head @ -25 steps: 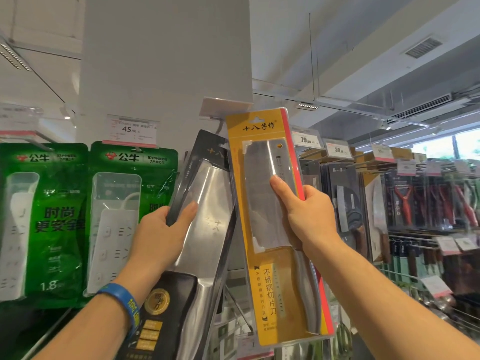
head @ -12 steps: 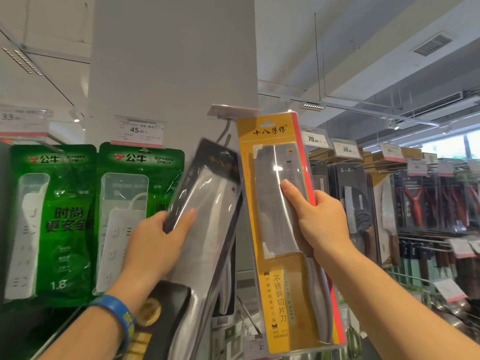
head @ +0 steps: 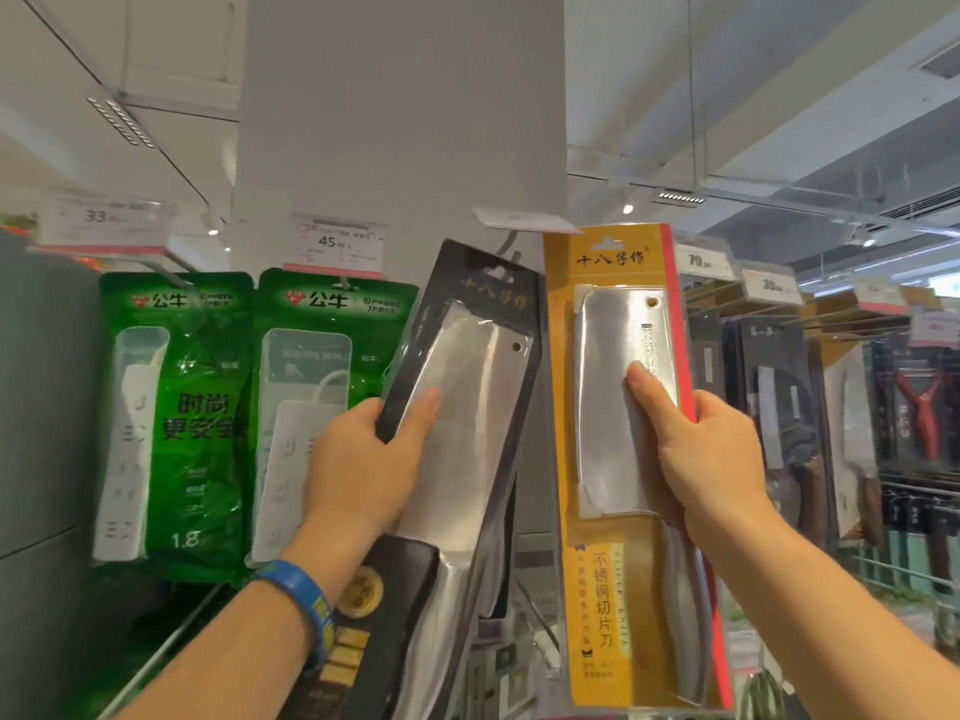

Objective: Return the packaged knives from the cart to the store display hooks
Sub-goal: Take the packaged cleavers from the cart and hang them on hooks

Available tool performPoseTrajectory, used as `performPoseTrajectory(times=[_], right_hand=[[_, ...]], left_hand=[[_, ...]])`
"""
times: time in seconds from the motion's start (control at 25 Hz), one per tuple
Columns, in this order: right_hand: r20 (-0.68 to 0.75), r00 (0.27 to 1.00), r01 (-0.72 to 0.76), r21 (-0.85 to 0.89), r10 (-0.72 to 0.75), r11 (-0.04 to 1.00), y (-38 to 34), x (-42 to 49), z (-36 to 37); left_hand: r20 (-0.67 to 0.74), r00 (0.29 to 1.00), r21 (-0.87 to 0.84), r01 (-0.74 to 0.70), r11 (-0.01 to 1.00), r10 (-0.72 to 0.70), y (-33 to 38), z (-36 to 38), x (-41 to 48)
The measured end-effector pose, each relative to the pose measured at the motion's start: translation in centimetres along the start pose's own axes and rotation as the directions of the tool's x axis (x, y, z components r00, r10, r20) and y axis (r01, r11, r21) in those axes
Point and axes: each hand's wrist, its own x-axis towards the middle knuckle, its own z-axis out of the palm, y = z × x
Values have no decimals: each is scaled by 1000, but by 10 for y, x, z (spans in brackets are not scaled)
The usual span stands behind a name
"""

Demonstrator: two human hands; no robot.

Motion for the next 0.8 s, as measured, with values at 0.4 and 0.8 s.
performPoseTrajectory(times=[0.4,0.8], right_hand=[[45,999,-13,83,9,996,0,-4,7],[84,996,-54,125,43,991,4,-13,12]], left_hand=[[26,999,52,-40,998,38,8,5,13],[60,998,77,18,997,-23,-3,3,3]])
